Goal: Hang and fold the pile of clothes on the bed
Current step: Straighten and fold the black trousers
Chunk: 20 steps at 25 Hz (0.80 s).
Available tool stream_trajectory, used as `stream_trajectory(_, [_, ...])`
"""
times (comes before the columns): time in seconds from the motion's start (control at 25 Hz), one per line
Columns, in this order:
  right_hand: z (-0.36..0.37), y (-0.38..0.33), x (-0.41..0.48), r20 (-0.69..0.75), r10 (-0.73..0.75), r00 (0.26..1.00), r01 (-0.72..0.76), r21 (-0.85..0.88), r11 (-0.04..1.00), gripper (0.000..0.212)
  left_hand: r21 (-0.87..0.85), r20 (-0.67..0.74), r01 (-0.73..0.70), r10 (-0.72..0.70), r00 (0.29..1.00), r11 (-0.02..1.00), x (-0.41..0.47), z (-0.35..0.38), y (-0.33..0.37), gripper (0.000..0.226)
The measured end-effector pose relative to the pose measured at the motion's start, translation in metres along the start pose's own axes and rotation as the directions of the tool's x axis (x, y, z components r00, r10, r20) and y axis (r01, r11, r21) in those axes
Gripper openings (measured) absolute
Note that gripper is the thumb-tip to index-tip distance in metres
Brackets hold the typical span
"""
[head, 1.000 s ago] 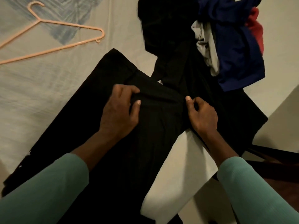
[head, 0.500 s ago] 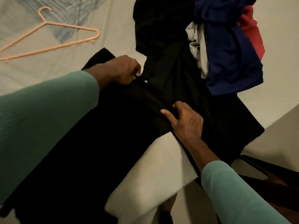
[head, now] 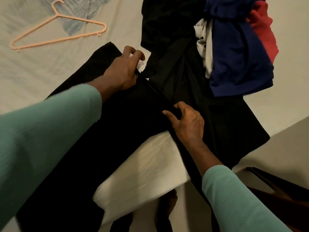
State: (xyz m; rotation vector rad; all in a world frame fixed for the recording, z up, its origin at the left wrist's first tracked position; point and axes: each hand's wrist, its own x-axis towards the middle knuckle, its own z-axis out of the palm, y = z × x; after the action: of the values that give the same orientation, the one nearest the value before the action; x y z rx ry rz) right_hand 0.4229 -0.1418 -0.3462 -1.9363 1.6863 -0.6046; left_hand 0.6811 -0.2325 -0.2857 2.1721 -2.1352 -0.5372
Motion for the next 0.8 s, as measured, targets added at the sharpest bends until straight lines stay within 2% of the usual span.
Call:
stream_trajectory(0.08, [-0.006,-0.003,0.001,0.043,0.053,0.998,-0.052,-0.01,0.999,0.038,-0.219,-0.196,0.026,-0.07,0.978,0.975,-0.044,0.019,0.009,0.055])
stream_trajectory(0.16, [-0.012,-0.01,0.004,0.081,0.12,0.99,-0.116,-0.052,0.992,0.04,-0.314,-0.304,-0.018,-0.082,0.949,0.949,-0.107,0.036,0.015,0.045])
stream_trajectory(0.28, [-0.023,-0.023,0.006,0.182,0.352,0.918,-0.348,-0.057,0.936,0.045,-0.213,-0.222,-0.012,-0.036,0.974,0.977,-0.211,0.055,0.016,0.04])
stream_trajectory(0.4, [-0.026,-0.032,-0.003,0.257,0.541,0.801,-0.583,0.129,0.802,0.038,0.022,-0.076,0.065,-0.063,0.995,0.998,-0.288,0.074,0.003,0.054])
stream_trajectory(0.48, [-0.025,-0.038,-0.008,0.242,0.618,0.748,-0.664,0.284,0.692,0.03,0.069,-0.026,0.165,-0.164,0.986,0.984,-0.315,0.086,-0.003,0.057])
stream_trajectory(0.6, [-0.024,-0.046,-0.006,0.133,0.68,0.721,-0.615,0.576,0.539,0.015,-0.04,-0.081,0.305,-0.307,0.948,0.952,-0.332,0.094,0.002,0.054])
stream_trajectory(0.68, [-0.026,-0.046,-0.006,0.075,0.655,0.752,-0.551,0.617,0.562,0.016,-0.071,-0.136,0.313,-0.32,0.938,0.947,-0.337,0.093,0.01,0.051])
stream_trajectory(0.8, [-0.023,-0.045,-0.012,0.079,0.631,0.772,-0.576,0.505,0.642,0.018,-0.058,-0.17,0.254,-0.26,0.95,0.965,-0.35,0.099,0.014,0.052])
